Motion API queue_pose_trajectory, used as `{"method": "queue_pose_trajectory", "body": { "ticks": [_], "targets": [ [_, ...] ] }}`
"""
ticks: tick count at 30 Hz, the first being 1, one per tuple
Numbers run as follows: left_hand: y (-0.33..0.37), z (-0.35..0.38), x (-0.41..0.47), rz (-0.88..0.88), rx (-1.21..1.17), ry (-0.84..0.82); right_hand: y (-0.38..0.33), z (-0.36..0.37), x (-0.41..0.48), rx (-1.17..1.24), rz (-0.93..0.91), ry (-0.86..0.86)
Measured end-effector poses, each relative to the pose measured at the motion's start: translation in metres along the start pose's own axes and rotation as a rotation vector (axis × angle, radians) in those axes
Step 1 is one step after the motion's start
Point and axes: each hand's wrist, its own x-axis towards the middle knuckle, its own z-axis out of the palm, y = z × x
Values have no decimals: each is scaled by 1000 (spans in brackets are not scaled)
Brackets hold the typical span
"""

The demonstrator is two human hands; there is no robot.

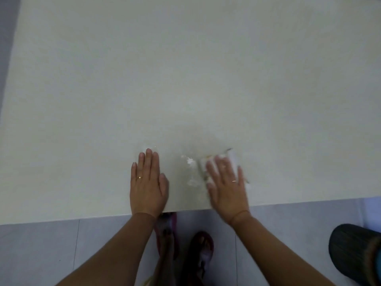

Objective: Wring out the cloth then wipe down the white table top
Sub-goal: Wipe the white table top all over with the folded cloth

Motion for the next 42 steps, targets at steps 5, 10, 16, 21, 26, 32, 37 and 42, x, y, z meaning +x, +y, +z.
{"method": "queue_pose_trajectory", "body": {
  "ticks": [5, 10, 16, 21, 26, 32, 37, 42],
  "targets": [
    [1, 3, -2, -11, 35, 3, -16, -3, -7, 160, 410, 12],
    [3, 3, -2, -11, 80, -15, -57, 1, -35, 101, -16, -20],
    [28, 1, 1, -36, 90, 29, -37, 0, -32, 158, -63, 56],
    [77, 12, 18, 34, -5, 19, -33, 3, -16, 41, -68, -33],
    [77, 29, 19, 73, 46, -21, 50, 7, -26, 31, 62, 11],
    [79, 36, 20, 55, 143, -12, 5, 6, -19, 135, 444, 83],
    [78, 35, 19, 56, 156, -30, 36, 7, -26, 28, -155, 19],
    [79, 35, 20, 52, 145, -20, 109, 1, -14, 82, 286, 35]
  ]
}}
